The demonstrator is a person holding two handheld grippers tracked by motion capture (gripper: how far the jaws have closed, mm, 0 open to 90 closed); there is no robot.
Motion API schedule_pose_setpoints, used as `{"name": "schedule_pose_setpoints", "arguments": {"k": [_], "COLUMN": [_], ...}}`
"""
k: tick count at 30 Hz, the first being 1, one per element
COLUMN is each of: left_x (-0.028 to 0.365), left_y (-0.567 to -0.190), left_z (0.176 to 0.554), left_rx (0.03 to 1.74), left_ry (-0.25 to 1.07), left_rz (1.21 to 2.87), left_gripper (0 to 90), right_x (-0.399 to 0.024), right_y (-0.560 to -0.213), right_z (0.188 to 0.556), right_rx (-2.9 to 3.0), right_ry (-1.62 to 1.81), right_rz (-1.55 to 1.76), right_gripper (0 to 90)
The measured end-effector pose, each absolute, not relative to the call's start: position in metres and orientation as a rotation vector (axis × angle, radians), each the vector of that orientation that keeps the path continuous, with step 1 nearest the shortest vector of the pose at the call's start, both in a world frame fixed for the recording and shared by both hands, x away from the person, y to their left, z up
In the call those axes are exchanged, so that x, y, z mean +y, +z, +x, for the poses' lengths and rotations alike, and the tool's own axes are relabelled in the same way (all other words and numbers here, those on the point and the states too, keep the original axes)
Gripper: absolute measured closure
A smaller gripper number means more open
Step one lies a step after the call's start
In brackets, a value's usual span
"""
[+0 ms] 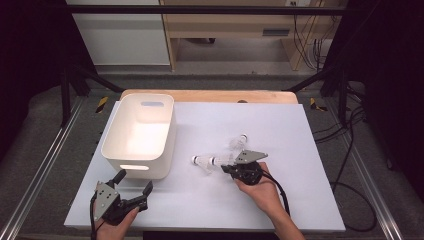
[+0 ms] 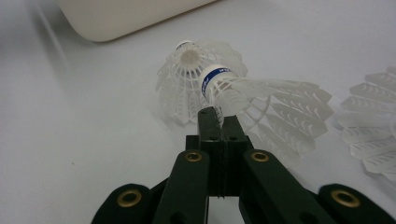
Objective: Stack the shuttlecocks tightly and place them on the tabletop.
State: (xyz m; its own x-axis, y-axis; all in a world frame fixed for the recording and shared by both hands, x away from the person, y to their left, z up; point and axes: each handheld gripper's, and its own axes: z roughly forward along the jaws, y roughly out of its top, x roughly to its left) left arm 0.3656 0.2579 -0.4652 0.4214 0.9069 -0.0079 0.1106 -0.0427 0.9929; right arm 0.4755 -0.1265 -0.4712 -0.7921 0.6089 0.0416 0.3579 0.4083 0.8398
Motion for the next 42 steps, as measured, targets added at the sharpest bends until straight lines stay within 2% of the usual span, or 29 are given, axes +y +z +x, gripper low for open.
{"name": "schedule_pose_setpoints", "arguments": {"k": [19,42], "left_x": [0.249,0.251], "left_y": [-0.466,-0.465], "left_z": [0.367,0.367], "left_rx": [0.921,0.917], "left_ry": [0.828,0.821], "left_rz": [1.513,1.498], "left_gripper": [2.2,2.0], "right_x": [-0.091,-0.083], "right_y": [-0.477,-0.48], "right_z": [0.49,0.495], "right_rx": [2.467,2.483], "right_ry": [1.349,1.304], "right_rz": [0.79,0.774], "right_gripper": [90.0,90.0]}}
